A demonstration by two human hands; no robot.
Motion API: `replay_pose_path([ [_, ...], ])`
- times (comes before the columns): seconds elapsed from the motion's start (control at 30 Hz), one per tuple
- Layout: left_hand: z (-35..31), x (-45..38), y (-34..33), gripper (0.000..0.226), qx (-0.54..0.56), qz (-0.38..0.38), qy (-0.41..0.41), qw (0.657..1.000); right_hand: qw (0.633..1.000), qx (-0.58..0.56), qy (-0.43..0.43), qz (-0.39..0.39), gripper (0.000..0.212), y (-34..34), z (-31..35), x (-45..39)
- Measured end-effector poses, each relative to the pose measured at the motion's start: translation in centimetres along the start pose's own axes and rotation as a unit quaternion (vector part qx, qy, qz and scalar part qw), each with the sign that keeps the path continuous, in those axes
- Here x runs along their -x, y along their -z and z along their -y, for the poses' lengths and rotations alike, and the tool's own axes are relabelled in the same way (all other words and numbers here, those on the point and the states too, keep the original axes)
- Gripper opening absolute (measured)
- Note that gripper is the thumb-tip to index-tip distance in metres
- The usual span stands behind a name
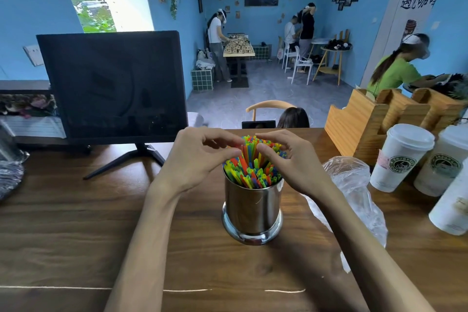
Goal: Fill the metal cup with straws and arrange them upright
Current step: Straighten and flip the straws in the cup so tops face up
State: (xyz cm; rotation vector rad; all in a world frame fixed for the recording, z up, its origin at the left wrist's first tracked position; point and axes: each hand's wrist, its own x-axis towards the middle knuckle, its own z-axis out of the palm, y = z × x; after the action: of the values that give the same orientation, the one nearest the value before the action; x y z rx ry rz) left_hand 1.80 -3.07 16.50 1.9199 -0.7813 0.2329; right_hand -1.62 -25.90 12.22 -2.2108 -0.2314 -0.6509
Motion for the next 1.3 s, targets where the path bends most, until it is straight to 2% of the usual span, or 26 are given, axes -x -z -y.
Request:
replay_pose_path([
  [0.1, -1.1, -0.4, -0.1, 0.022, 0.056, -0.093, -0.034, 0.994, 1.000, 0.002, 0.010, -0.001, 0.028, -0.1, 0.5, 0.2],
  [0.23, -2.4, -1.3, 0.5, 0.020, 0.196, -0.255, -0.072, 0.944, 0.996, -0.073, 0.035, 0.023, 0.027, -0.1, 1.6, 0.4],
  [0.37, -2.8, -1.4, 1.1, 0.017, 0.295, -0.316, -0.081, 0.898, 0.990, -0.128, 0.058, -0.006, 0.021, -0.2, 2.3, 0.2],
  [0.43, -2.1, -1.1, 1.0, 0.016, 0.308, -0.313, -0.060, 0.896, 0.973, -0.216, 0.050, -0.056, 0.015, 0.3, 2.6, -0.2],
  [0.53, -0.2, -0.5, 0.9, 0.013, 0.274, -0.268, -0.018, 0.924, 0.912, -0.390, -0.020, -0.129, 0.009, 2.0, 3.2, -0.9],
  [0.6, 0.8, -0.1, 0.8, 0.016, 0.206, -0.192, 0.002, 0.959, 0.872, -0.462, -0.057, -0.148, 0.010, 3.1, 3.3, -1.5],
  [0.7, 0.4, 0.3, -0.1, 0.020, 0.128, -0.025, 0.019, 0.991, 0.835, -0.521, -0.063, -0.166, 0.018, 3.8, 3.7, -2.3],
  [0.77, 0.3, 0.4, -0.8, 0.019, 0.066, 0.045, 0.017, 0.997, 0.843, -0.499, -0.036, -0.198, 0.022, 3.7, 4.0, -2.7],
  [0.9, 1.4, 0.5, -1.1, 0.028, 0.004, 0.029, 0.021, 0.999, 0.872, -0.409, 0.012, -0.269, 0.030, 3.6, 3.9, -3.3],
  [1.0, 2.0, 0.6, -1.4, 0.022, -0.055, 0.037, 0.026, 0.997, 0.897, -0.342, 0.013, -0.279, 0.028, 3.4, 3.2, -3.2],
  [1.07, 2.2, 0.6, -1.9, 0.015, -0.078, 0.025, 0.022, 0.996, 0.928, -0.282, 0.022, -0.241, 0.028, 2.7, 2.9, -2.7],
  [1.17, 2.1, 0.4, -2.2, 0.012, -0.058, 0.003, 0.017, 0.998, 0.970, -0.195, 0.024, -0.143, 0.041, 0.6, 2.1, -1.4],
  [1.23, 1.7, 0.2, -2.0, 0.012, -0.011, -0.011, 0.015, 1.000, 0.992, -0.082, 0.031, -0.087, 0.029, -0.7, 0.9, -0.7],
  [1.3, 1.1, 0.0, -1.8, 0.015, 0.040, -0.040, 0.010, 0.998, 0.996, 0.017, 0.061, -0.055, 0.011, -1.3, 0.1, 0.0],
])
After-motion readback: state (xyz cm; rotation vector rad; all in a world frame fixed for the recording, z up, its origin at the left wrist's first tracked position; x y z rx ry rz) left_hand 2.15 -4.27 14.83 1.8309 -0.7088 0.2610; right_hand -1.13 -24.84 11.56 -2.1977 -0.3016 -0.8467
